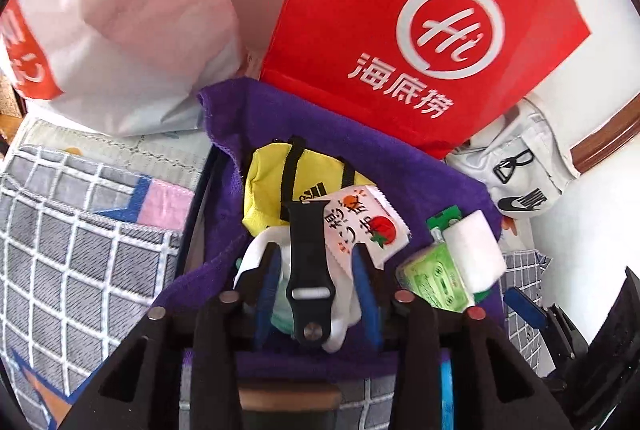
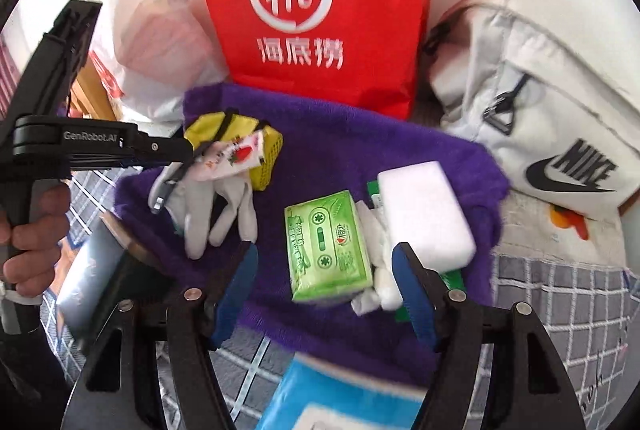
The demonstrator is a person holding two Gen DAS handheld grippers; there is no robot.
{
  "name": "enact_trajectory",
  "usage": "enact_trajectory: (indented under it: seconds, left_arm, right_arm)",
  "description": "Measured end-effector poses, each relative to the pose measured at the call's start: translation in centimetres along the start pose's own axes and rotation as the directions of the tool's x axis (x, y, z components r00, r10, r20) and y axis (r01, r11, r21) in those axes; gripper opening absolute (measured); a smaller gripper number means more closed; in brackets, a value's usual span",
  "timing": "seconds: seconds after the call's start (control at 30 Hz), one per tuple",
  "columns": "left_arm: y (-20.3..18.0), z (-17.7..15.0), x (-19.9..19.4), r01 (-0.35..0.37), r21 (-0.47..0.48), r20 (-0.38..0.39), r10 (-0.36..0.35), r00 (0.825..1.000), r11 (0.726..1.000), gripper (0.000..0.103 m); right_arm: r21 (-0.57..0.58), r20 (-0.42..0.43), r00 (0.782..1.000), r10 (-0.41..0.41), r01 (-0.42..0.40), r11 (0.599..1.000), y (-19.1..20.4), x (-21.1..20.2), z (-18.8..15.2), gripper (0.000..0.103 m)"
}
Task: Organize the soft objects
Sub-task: 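Lower the green pack and strap onto the purple towel and open both grippers, then reach the right gripper to the black watch strap on the bedspread and close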
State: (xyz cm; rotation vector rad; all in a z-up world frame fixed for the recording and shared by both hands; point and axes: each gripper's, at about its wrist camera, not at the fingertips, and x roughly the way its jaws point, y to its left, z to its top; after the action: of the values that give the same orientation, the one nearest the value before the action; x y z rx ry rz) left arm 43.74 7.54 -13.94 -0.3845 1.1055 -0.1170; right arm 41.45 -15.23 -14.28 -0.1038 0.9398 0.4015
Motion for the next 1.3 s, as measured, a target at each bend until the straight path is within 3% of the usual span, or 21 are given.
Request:
enact_trajectory:
  seconds: [0.33, 0.43, 0.67, 0.93, 1.3]
  left_arm:
    - [-0.4, -4.2, -7.1, -0.089, 0.022, 0.085, 0.087, 0.993, 0.996, 0.044]
    - [-0.3, -6.2, -8.4, -0.115, 0.024, 0.098, 0.112, 0.989, 0.993, 0.044]
    - [1.1, -11.3, -10.8, -0.183, 0.039, 0.113, 0.178, 0.977, 0.982, 0.044]
    - [3.7, -16.8, -13.5, -0.183, 0.006, 0.138, 0.18, 0.974, 0.983, 0.044]
    - [7.6, -21.9, -14.1, -0.202, -0.034, 0.118, 0.204, 0.972, 0.979, 0.045]
  right_arm:
    - [0.058, 0.052, 0.998, 0.022, -0.025, 0.998, 2.2, -6.1, -3.6, 0.069]
    - [0.038, 0.056, 0.998, 0.037, -0.039, 0.999, 4.0, -7.8, -6.1, 0.053]
    - [-0.008, 0.03, 0.993, 0.116, -0.116, 0.993, 8.0, -9.8, -11.7, 0.034]
    - [-0.073, -0.018, 0.984, 0.175, -0.176, 0.982, 12.2, -9.5, -17.2, 0.034]
    - [-0.126, -0.105, 0.984, 0.141, -0.154, 0.98, 14.8, -5.3, -20.3, 0.034]
